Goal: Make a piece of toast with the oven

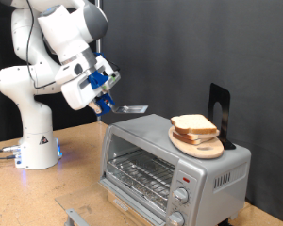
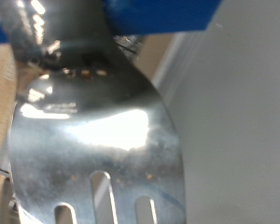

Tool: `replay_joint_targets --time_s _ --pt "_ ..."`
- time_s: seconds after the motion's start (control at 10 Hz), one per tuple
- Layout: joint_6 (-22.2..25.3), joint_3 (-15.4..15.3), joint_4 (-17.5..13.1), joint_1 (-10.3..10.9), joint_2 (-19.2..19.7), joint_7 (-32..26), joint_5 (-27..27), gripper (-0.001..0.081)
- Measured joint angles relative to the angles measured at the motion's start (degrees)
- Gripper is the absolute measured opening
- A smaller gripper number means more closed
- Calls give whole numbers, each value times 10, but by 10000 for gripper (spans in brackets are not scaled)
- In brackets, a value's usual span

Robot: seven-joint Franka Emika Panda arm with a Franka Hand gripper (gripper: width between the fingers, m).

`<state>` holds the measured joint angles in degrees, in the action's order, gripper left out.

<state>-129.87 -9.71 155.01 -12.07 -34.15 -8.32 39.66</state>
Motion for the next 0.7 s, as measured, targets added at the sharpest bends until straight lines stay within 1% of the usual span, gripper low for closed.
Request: replay_joint_targets --time_s 0.2,0.4,0.6,0.7 --pt "-6 7 -6 -14 16 -6 -9 451" --pt "-43 7 -5 -15 29 -37 -8 451" --pt "-27 5 -6 -15 29 -32 -10 451" --pt "-22 -2 -11 -15 30 -24 -19 451"
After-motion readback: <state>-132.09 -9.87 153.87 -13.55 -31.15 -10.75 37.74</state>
